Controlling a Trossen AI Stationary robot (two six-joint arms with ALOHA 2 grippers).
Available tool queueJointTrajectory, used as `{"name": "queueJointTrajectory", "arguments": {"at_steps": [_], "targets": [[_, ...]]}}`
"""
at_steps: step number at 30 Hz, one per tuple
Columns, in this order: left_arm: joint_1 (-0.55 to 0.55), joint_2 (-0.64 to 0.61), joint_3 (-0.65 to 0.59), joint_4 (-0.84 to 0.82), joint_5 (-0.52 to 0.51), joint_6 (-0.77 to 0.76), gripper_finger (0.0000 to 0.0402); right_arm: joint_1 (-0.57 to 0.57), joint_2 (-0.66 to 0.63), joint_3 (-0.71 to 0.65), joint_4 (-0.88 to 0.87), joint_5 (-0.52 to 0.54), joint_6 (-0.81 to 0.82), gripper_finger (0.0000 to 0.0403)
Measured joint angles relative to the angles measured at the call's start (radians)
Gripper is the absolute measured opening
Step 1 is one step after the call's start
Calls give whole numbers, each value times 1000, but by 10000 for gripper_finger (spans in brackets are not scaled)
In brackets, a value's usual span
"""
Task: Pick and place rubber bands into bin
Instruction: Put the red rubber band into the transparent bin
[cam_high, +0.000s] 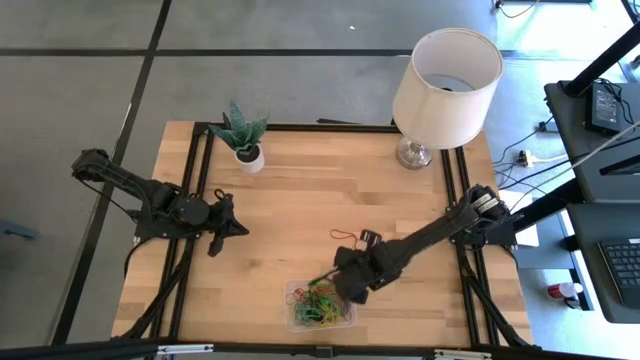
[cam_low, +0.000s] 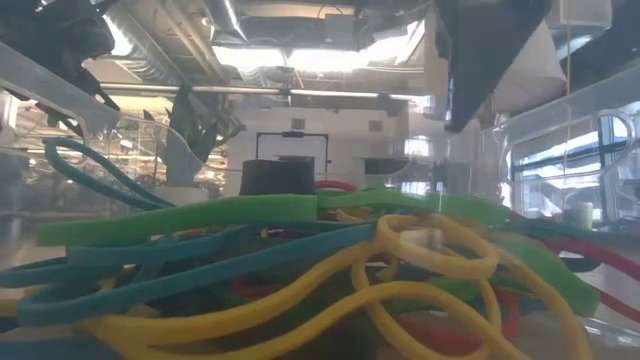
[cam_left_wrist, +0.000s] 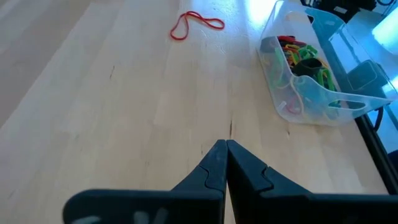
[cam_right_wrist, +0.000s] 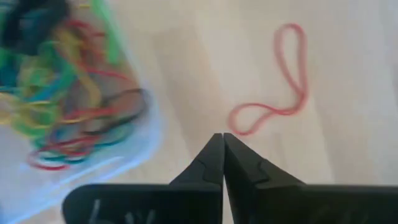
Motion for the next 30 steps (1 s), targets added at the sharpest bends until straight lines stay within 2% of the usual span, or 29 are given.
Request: {"name": "queueJointTrajectory", "arguments": {"at_steps": [3, 12, 16, 20, 22, 26, 30], "targets": [[0, 1, 0, -1, -10, 0, 3, -20, -67, -102, 39, 2, -14, 4], [0, 1, 0, 0, -77, 3, 3, -63, -333, -568, 470, 1, 9, 3], [0, 0, 0, 1, -154, -3, 3, -94, -390, -706, 622, -1, 61, 15], [0, -2, 0, 56, -273, 101, 1, -125, -397, -746, 677, 0, 60, 28], [8, -2, 0, 107, -297, 176, 2, -140, -397, -746, 691, 0, 54, 31], [66, 3, -9, 190, -249, 284, 2, -168, -397, -746, 741, 0, -26, 32], [172, 3, -79, 325, -138, 342, 2, -192, -397, -746, 807, 0, -122, 31]]}}
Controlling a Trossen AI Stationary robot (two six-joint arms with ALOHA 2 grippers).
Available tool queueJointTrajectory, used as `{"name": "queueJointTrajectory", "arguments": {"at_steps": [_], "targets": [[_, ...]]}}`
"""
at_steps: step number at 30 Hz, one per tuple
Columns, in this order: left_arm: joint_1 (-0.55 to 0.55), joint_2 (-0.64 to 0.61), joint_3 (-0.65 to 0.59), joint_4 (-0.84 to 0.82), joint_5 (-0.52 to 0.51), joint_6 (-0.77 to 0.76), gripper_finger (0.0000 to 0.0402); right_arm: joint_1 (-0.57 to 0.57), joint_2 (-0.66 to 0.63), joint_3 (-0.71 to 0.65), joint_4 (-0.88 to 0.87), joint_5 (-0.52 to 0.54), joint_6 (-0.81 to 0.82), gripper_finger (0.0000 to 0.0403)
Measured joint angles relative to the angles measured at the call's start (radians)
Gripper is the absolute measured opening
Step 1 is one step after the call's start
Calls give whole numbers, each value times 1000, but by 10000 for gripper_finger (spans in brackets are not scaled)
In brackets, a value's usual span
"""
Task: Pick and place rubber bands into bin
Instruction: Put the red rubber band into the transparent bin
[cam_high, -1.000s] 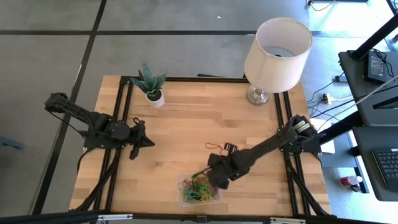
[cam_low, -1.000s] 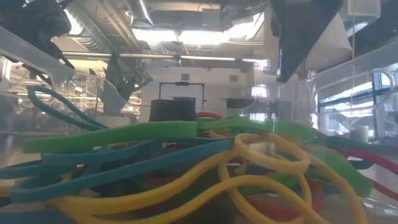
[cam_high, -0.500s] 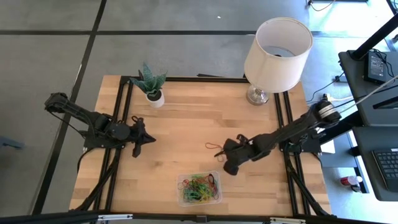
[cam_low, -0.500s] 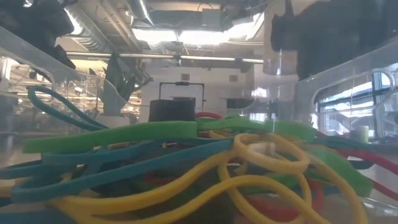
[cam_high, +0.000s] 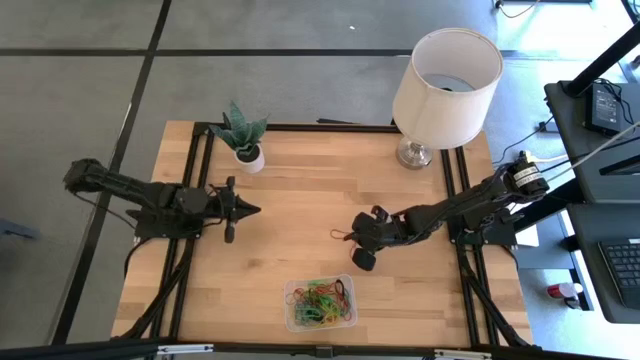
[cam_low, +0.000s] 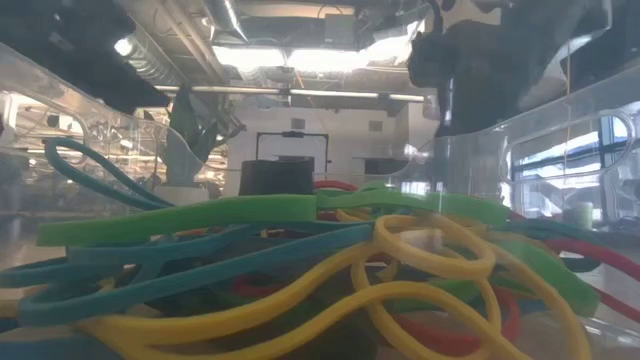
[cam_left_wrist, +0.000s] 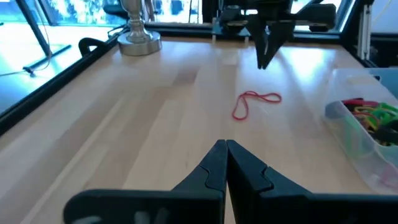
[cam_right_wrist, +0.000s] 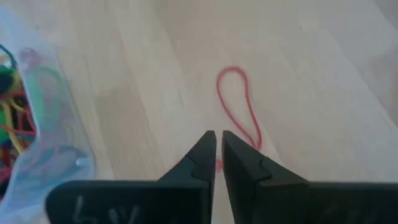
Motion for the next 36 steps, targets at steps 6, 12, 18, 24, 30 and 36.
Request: {"name": "queueJointTrajectory", "arguments": {"at_steps": [6, 12, 18, 24, 30, 36], "targets": [[164, -26, -96, 159, 141, 60, 2, -31, 0, 0, 24, 0, 13, 22], [256, -133, -146, 270, 210, 132, 2, -39, 0, 0, 25, 0, 96, 18], [317, -282, -189, 243, 261, 147, 2, -39, 1, 0, 25, -23, 135, 17], [373, -428, -209, 141, 262, 152, 2, -39, 1, 0, 29, -83, 135, 17], [422, -453, -209, 107, 289, 164, 2, -39, 1, 1, 26, -88, 131, 17], [433, -437, -209, 101, 323, 93, 2, -39, 1, 1, 9, -86, 44, 17]]}}
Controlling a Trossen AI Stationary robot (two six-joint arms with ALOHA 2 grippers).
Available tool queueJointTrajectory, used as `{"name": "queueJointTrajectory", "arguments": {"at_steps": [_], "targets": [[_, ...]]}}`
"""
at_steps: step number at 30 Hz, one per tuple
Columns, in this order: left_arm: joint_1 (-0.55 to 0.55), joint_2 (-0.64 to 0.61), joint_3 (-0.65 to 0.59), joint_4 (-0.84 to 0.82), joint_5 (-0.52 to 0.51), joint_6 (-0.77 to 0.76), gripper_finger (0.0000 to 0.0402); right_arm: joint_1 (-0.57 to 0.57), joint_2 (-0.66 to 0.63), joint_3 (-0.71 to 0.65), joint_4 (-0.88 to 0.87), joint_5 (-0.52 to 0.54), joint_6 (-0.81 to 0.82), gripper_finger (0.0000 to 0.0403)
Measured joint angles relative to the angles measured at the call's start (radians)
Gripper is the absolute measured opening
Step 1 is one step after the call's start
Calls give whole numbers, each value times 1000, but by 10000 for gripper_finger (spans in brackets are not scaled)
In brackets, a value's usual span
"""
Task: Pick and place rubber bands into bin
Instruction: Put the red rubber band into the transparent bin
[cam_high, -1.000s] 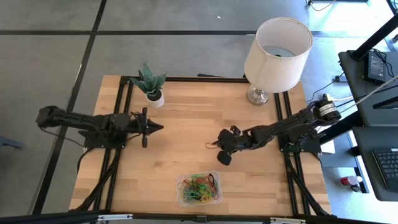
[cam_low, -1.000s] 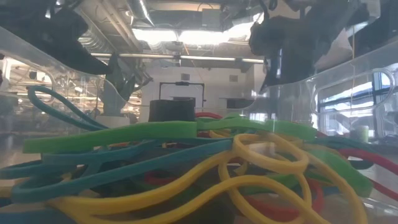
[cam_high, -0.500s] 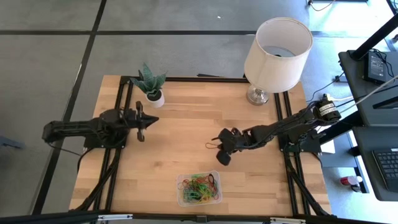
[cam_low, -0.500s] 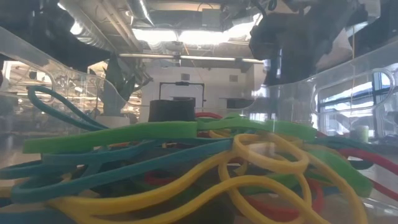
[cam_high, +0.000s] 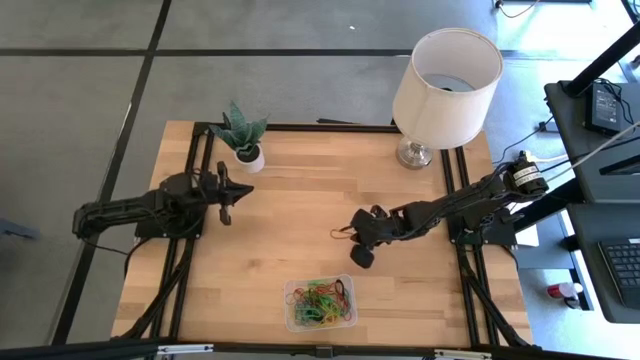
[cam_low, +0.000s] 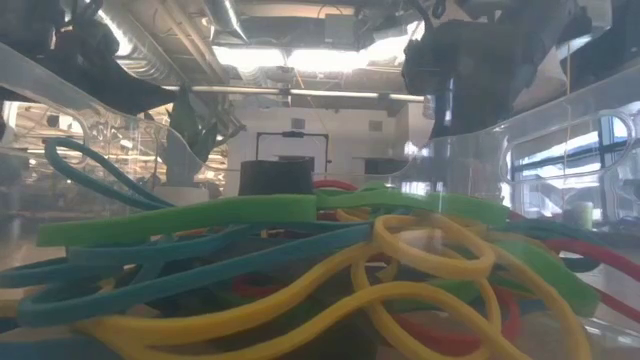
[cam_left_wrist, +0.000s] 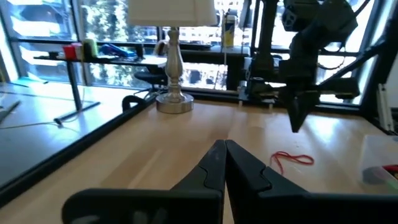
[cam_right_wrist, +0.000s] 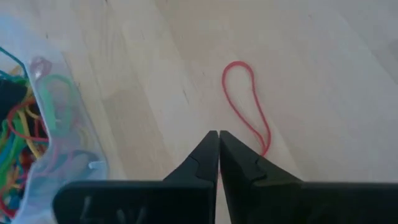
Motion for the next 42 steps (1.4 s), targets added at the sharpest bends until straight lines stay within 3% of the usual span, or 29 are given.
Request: {"name": "queueJointTrajectory", "arguments": {"at_steps": [10, 15, 19, 24, 31, 36, 39, 42], "targets": [[-18, 21, 0, 0, 24, -3, 2, 0, 0, 0, -23, 6, -222, 17], [-18, 21, 0, 0, 24, -4, 2, -13, 1, 0, -29, 96, -312, 17], [-18, 21, 0, 0, 24, -4, 2, -38, 1, 0, -26, 104, -334, 20], [-18, 21, 0, 0, 23, -4, 2, -76, 30, 0, -15, 58, -387, 58], [-18, 21, 0, 0, 23, -4, 2, -93, 156, 0, 49, -3, -448, 142], [-18, 21, 0, 0, 23, -4, 2, -93, 246, 6, 63, -26, -463, 177], [-18, 21, 0, 0, 23, -4, 2, -92, 280, 10, 71, -18, -459, 163], [-18, 21, 0, 0, 23, -4, 2, -91, 292, 12, 102, -3, -454, 104]]}}
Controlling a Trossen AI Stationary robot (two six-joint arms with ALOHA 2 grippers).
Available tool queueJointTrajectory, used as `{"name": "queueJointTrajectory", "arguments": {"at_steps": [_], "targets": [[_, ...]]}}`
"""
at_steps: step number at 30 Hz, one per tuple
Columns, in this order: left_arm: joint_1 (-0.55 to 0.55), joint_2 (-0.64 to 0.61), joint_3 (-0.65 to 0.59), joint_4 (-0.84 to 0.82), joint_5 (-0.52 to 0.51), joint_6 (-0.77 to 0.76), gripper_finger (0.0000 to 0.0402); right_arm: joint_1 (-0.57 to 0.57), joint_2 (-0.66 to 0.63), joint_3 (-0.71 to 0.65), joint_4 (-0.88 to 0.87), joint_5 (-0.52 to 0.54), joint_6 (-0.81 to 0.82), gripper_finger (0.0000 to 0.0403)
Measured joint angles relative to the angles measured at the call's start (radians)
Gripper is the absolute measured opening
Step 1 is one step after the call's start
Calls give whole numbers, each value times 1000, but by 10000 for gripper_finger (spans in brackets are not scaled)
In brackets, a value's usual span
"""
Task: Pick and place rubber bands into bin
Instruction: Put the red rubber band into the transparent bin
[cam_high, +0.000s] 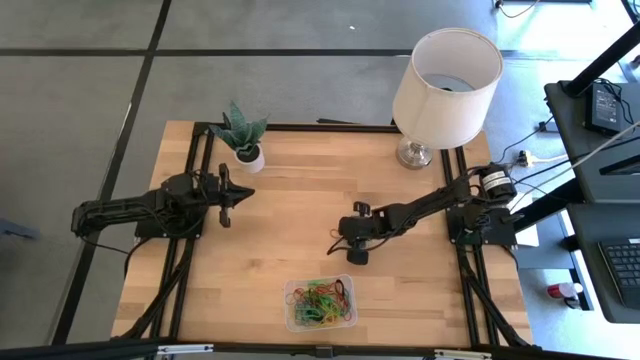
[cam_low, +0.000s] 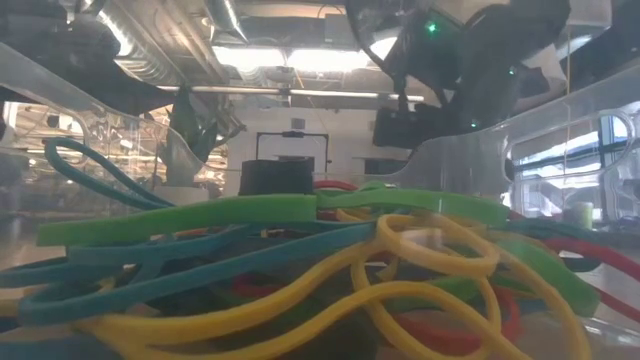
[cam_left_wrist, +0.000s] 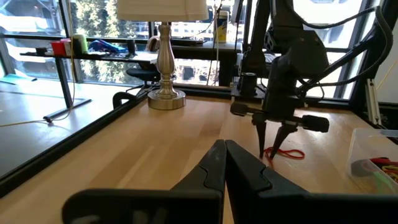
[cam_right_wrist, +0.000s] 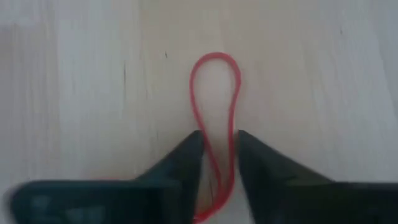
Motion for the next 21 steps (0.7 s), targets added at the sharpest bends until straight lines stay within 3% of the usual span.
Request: {"name": "queueJointTrajectory", "arguments": {"at_steps": [2, 4, 7, 10, 17, 21], "targets": [[0, 0, 0, 0, 0, 0, 2, -2, -3, -1, 10, 2, 22, 44], [0, 0, 0, 0, 0, 0, 2, -5, -15, 0, 3, -6, 47, 15], [0, 0, 0, 0, 0, 0, 2, 0, -54, 16, -45, 11, 92, 10], [0, 0, 0, 0, 0, 0, 2, 32, -109, 63, -194, 108, 123, 3], [0, 9, 0, 11, -5, 0, 2, 180, -151, 363, -526, 353, 216, 1], [0, 13, 0, 14, -7, 0, 2, 275, -141, 551, -566, 452, 261, 1]]}}
